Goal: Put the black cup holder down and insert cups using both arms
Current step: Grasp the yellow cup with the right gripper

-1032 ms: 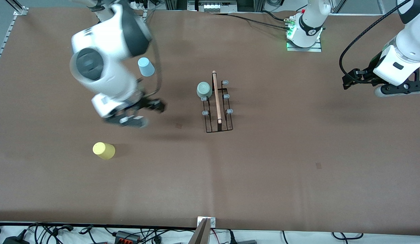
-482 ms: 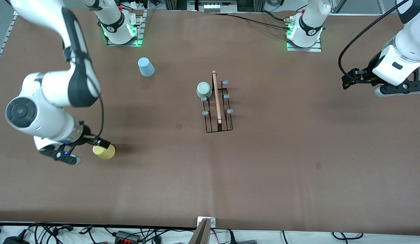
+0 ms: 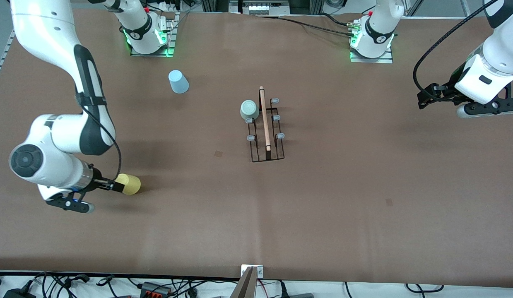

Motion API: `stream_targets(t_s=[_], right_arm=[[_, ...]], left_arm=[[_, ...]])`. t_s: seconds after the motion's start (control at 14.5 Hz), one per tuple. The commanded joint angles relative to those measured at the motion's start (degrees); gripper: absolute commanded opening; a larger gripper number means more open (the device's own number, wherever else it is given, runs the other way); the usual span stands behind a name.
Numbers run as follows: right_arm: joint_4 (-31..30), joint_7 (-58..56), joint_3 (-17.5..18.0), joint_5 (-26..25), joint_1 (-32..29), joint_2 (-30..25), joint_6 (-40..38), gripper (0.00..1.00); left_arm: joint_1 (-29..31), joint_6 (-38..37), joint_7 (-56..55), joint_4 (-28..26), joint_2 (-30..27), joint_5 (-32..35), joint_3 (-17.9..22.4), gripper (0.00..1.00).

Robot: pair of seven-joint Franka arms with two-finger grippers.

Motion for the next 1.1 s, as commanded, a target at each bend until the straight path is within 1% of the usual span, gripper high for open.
stream_targets(t_s=[0.0,0.14,0.28,1.03], right_arm=[[3.5,-5.2,0.5,0.1,-0.8,4.3,0.4,1.0],[3.8,-5.2,0.7,1.0,-1.2,4.6,0.5,1.0],[3.7,-5.2,0.6,3.0,-1.2,4.7,0.4,1.0],[2.0,-7.0,0.9,3.8,-1.1,6.4,-0.3,1.0]], left_arm=[[-0.1,-0.3,0.8,0.6,-0.2,-0.8,0.3,1.0],[-0.1,-0.3,0.9,0.6,-0.2,-0.8,0.3,1.0],[-0.1,-0.3,1.0,0.6,-0.2,-0.8,0.3,1.0],[-0.2,-0.3,1.0,0.6,-0.2,-0.8,0.3,1.0]])
